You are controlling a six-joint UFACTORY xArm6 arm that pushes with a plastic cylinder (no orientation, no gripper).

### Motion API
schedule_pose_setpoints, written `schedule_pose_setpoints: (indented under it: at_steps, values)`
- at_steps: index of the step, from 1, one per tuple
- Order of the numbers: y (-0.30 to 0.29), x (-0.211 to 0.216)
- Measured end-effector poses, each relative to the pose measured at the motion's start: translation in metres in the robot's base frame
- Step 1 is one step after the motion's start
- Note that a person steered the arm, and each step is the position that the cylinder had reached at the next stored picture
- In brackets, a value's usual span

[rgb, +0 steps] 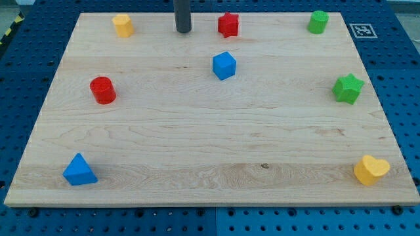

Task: Move your arm to the top right

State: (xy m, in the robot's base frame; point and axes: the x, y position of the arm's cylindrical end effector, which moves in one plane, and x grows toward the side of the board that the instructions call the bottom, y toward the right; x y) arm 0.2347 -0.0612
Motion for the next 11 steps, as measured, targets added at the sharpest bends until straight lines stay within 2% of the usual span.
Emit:
schedule_pose_setpoints:
  at_steps: [1, 4, 7, 11]
  values:
    - [0.016, -0.027]
    - [0.157, -0.032]
    - [0.208, -0.022]
    - [0.232, -0.008]
